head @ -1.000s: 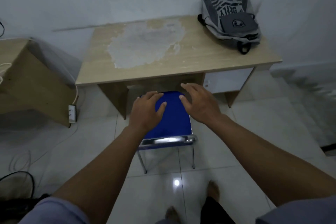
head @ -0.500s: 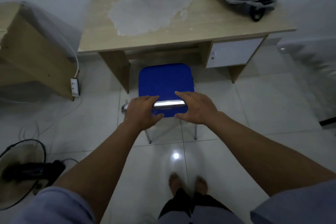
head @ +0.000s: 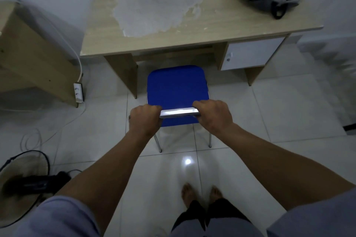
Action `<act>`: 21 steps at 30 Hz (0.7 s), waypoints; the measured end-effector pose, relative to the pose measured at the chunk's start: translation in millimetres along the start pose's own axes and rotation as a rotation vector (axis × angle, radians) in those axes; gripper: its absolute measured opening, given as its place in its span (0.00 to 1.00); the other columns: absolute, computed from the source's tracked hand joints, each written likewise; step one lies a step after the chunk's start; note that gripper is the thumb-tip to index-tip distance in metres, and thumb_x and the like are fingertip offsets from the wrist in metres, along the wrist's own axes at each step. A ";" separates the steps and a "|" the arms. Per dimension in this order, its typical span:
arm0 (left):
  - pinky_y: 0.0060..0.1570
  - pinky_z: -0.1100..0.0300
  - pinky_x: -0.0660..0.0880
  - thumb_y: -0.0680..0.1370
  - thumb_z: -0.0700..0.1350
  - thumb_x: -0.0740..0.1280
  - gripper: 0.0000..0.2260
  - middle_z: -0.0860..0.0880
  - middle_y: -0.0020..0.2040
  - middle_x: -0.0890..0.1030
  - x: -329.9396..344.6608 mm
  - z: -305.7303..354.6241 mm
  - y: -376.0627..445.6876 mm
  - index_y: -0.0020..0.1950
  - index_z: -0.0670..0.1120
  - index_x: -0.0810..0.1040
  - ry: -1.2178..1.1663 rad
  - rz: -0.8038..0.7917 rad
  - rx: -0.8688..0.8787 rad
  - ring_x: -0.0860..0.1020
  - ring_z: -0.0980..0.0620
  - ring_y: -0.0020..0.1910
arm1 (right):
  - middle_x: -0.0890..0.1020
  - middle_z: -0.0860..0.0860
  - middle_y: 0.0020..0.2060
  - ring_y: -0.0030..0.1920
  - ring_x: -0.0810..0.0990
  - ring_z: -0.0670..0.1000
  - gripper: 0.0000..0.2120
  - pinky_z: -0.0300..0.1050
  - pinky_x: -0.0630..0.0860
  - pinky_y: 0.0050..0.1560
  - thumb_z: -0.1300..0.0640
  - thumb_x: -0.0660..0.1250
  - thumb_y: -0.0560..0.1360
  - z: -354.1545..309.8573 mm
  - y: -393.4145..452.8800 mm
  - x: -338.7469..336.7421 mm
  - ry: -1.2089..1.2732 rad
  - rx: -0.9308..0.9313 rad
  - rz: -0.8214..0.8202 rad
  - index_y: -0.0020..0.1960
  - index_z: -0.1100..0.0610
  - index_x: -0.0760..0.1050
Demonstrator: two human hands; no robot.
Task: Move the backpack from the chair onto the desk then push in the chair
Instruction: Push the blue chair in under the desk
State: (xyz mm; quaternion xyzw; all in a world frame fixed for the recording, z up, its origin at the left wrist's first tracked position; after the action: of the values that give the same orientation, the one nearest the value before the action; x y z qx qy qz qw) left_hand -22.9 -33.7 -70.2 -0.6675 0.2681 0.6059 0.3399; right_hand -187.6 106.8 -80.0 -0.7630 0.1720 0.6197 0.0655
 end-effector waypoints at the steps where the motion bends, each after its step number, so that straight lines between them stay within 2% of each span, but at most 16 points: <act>1: 0.42 0.54 0.81 0.79 0.56 0.67 0.12 0.49 0.44 0.85 -2.3 -1.0 3.8 0.56 0.50 0.81 0.007 0.007 0.008 0.82 0.49 0.40 | 0.82 0.54 0.33 0.31 0.78 0.55 0.05 0.47 0.74 0.32 0.57 0.74 0.74 1.0 3.2 -2.2 0.001 -0.004 0.019 0.46 0.57 0.80; 4: 0.41 0.55 0.80 0.80 0.57 0.66 0.12 0.49 0.43 0.85 -8.0 -0.3 15.7 0.56 0.51 0.81 0.007 0.007 0.034 0.82 0.49 0.39 | 0.82 0.53 0.34 0.31 0.77 0.54 0.05 0.48 0.76 0.32 0.55 0.74 0.75 8.2 13.5 -6.9 -0.002 -0.018 0.027 0.48 0.56 0.80; 9: 0.35 0.60 0.67 0.79 0.55 0.66 0.11 0.49 0.40 0.84 -7.9 3.2 44.9 0.54 0.51 0.82 0.021 0.061 0.029 0.76 0.51 0.34 | 0.82 0.52 0.33 0.30 0.77 0.53 0.06 0.44 0.71 0.31 0.55 0.75 0.74 27.3 38.8 -7.6 -0.032 -0.030 0.038 0.47 0.55 0.80; 15: 0.36 0.58 0.72 0.79 0.55 0.67 0.11 0.49 0.39 0.84 -15.4 -0.1 99.0 0.53 0.51 0.83 0.029 0.061 -0.031 0.80 0.49 0.36 | 0.82 0.52 0.34 0.32 0.78 0.53 0.04 0.45 0.74 0.33 0.54 0.73 0.76 53.7 92.0 -3.1 -0.023 -0.038 0.040 0.48 0.54 0.80; 18: 0.35 0.57 0.75 0.79 0.55 0.68 0.10 0.48 0.37 0.83 -20.5 -2.8 129.1 0.51 0.51 0.83 0.021 0.065 -0.074 0.80 0.47 0.35 | 0.83 0.51 0.36 0.33 0.78 0.53 0.04 0.44 0.70 0.32 0.54 0.72 0.76 67.5 122.0 -1.2 -0.027 -0.044 0.043 0.49 0.53 0.80; 21: 0.40 0.53 0.80 0.79 0.55 0.67 0.10 0.48 0.39 0.83 -25.9 -4.8 154.2 0.52 0.50 0.83 -0.004 0.041 -0.098 0.81 0.46 0.37 | 0.83 0.51 0.37 0.34 0.79 0.54 0.04 0.45 0.71 0.32 0.53 0.72 0.77 79.2 147.1 -0.7 -0.022 -0.055 0.030 0.50 0.53 0.80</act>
State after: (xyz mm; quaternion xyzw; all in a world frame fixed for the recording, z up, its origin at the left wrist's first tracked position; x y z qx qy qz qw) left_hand -141.8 -135.3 -64.3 -0.6766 0.2508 0.6264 0.2947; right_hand -311.4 -5.5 -80.4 -0.7548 0.1656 0.6336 0.0369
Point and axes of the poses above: each hand's wrist, its own y-axis towards the middle knuckle, its own x-axis out of the palm, z = x × y, the point moved 3 cm from there along y, towards the middle knuckle
